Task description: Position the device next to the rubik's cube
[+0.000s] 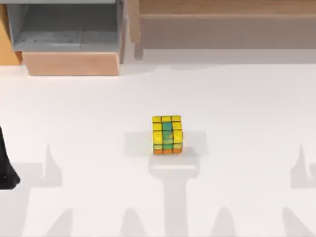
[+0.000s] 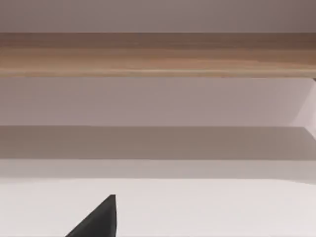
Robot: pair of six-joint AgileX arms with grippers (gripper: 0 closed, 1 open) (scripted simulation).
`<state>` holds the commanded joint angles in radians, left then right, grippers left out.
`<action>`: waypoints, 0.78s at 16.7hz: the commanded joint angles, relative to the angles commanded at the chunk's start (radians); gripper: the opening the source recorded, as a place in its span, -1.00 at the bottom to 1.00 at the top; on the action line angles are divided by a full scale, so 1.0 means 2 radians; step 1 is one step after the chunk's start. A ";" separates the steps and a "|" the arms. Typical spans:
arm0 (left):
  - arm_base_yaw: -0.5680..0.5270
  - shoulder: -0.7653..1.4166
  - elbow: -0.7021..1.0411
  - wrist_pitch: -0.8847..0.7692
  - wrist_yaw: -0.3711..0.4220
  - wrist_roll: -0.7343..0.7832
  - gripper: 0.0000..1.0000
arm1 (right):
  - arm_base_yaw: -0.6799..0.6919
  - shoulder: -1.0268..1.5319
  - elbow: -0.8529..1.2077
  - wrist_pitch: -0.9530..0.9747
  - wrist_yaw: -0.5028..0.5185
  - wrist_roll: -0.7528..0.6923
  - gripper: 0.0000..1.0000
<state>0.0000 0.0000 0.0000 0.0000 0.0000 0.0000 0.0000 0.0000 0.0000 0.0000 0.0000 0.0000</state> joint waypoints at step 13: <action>0.000 0.000 0.000 0.000 0.000 0.000 1.00 | -0.089 0.336 0.232 -0.168 -0.004 -0.192 1.00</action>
<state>0.0000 0.0000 0.0000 0.0000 0.0000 0.0000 -0.1784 0.6729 0.4649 -0.3356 -0.0071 -0.3850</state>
